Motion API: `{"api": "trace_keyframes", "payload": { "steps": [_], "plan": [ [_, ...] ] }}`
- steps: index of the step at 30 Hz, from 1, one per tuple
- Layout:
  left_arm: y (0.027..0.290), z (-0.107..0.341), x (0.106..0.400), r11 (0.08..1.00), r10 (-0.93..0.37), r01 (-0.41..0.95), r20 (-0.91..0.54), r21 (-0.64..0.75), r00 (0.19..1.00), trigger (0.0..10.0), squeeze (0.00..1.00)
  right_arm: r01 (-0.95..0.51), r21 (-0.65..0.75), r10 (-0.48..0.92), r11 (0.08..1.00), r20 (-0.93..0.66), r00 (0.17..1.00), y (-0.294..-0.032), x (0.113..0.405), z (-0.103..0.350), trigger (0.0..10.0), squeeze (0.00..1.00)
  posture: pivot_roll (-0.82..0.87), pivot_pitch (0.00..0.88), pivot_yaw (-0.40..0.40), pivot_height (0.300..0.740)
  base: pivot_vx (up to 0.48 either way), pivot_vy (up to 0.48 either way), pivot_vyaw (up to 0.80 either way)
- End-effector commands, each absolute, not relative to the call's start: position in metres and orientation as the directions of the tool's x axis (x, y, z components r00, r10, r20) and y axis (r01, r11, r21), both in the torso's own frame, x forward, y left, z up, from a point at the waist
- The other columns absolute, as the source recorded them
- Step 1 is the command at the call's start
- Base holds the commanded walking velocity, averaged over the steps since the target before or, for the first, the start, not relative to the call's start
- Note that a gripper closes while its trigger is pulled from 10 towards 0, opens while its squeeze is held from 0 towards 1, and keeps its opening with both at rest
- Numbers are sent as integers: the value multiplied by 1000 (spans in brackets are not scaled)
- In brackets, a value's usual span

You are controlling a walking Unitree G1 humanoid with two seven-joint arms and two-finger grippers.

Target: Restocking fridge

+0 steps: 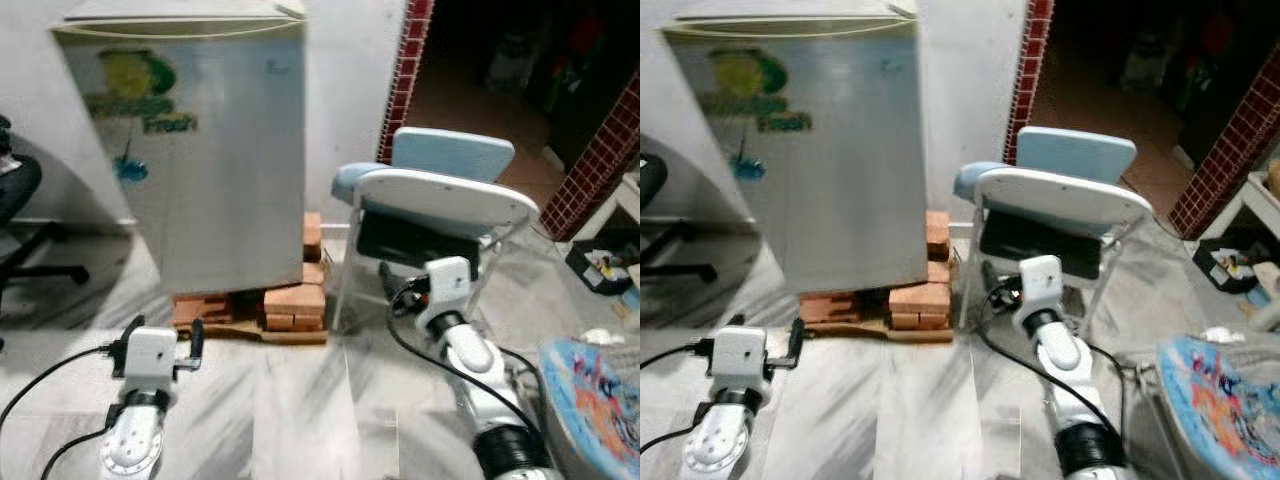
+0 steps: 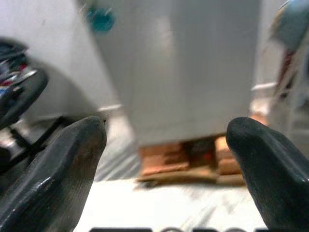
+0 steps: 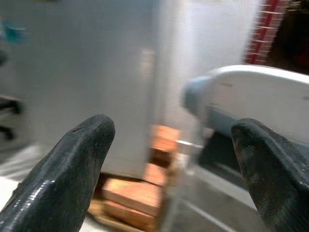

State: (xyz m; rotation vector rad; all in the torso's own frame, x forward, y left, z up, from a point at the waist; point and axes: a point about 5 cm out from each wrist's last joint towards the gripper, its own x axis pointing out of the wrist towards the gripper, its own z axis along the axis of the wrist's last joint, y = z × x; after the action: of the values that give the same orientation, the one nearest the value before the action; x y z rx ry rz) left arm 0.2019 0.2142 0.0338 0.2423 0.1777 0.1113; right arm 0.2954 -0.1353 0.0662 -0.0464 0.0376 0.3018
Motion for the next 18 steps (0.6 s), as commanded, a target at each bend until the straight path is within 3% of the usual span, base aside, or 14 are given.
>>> {"api": "trace_keyframes", "payload": {
  "steps": [1,12,18],
  "plan": [
    [210,35,204,969,117,-79,-153,235,981,10000,0,-259,-65,257,964,-38,966,-148,297,68,10000,0,23,4,28,740,0,480,0],
    [205,32,208,972,103,-66,-155,226,983,10000,0,-239,-89,237,967,-34,971,-154,301,70,10000,0,7,2,33,740,0,480,0],
    [204,32,209,973,99,-63,-152,224,983,10000,0,-237,-95,235,967,-30,971,-155,304,72,10000,0,8,0,33,740,0,480,-679]
  ]
}}
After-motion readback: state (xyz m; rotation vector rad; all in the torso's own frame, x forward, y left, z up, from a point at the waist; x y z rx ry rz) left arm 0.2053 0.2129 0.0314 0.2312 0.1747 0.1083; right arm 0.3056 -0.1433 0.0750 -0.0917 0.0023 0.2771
